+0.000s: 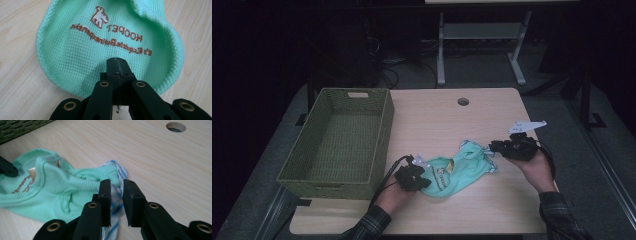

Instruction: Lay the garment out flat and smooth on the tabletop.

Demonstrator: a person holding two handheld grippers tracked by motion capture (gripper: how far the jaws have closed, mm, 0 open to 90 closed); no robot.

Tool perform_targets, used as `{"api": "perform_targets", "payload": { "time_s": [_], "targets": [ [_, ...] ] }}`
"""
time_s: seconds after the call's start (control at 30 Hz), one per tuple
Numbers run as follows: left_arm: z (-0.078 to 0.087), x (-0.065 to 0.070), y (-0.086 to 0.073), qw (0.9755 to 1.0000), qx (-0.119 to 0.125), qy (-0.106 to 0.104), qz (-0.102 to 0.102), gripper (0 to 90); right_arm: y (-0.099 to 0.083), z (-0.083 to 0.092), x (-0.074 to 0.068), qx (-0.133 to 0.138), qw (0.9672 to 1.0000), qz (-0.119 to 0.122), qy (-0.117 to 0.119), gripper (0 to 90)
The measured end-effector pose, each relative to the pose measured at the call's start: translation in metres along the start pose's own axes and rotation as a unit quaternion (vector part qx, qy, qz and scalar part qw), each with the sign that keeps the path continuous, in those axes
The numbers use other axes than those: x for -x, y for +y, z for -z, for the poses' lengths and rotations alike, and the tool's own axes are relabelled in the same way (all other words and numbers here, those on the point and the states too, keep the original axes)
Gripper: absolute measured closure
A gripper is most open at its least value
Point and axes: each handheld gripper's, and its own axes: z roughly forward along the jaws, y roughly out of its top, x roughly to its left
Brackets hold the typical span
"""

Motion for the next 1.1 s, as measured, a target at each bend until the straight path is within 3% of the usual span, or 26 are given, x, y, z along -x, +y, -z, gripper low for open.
{"api": "perform_targets", "payload": {
  "time_s": [0.43,0.5,0.87,1.1],
  "targets": [
    [0.000,0.000,0.000,1.0000,0.003,-0.002,0.002,89.7,0.038,-0.040,0.001,-0.033,0.9992,0.014,0.016,77.7],
    [0.001,-0.002,0.000,0.9999,-0.006,-0.001,-0.009,89.7,0.041,-0.046,0.002,-0.039,0.9990,0.013,0.018,77.6],
    [0.001,-0.002,0.000,0.9999,-0.007,-0.003,-0.009,89.7,0.041,-0.081,0.006,-0.087,0.9959,0.004,0.025,75.2],
    [0.000,-0.001,0.000,1.0000,-0.003,-0.003,-0.005,89.7,0.036,-0.095,0.002,-0.101,0.9942,0.019,0.031,74.8]
  ]
}}
